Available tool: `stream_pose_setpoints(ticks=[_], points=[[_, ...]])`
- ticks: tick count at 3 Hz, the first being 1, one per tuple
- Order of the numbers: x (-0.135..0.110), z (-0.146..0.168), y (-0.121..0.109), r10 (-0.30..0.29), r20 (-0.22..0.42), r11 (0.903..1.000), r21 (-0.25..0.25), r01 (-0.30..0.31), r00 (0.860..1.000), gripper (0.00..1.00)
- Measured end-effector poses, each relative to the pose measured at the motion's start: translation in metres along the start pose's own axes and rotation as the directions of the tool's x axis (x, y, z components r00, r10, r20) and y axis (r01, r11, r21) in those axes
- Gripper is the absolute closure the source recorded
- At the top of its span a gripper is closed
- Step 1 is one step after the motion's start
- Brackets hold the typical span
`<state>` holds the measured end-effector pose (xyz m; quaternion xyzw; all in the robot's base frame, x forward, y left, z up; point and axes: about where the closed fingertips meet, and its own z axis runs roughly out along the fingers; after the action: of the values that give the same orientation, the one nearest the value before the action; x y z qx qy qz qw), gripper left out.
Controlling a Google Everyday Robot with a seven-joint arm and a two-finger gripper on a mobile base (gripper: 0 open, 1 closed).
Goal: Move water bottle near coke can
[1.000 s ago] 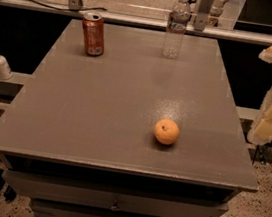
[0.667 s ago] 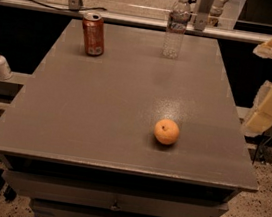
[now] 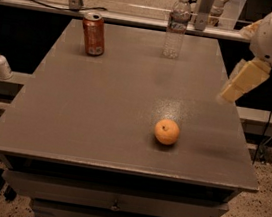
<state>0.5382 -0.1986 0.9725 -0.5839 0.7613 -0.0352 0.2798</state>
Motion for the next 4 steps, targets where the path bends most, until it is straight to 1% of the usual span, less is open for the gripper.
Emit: stream_pose_setpoints(ticks=[1,2,3,4], points=[[-0.007,0.032,-0.039,0.042,0.052,0.9979,0.048,-0.044,0.998,0.0],[-0.008,0.06,-0.072,0.119,0.105,0.99,0.063,-0.126,0.987,0.0],[-0.007,0.081,-0.098,0.207,0.179,0.9739,0.056,-0.22,0.962,0.0],[-0.002,0.096,-0.118,0.314,0.267,0.9437,0.018,-0.33,0.911,0.0]])
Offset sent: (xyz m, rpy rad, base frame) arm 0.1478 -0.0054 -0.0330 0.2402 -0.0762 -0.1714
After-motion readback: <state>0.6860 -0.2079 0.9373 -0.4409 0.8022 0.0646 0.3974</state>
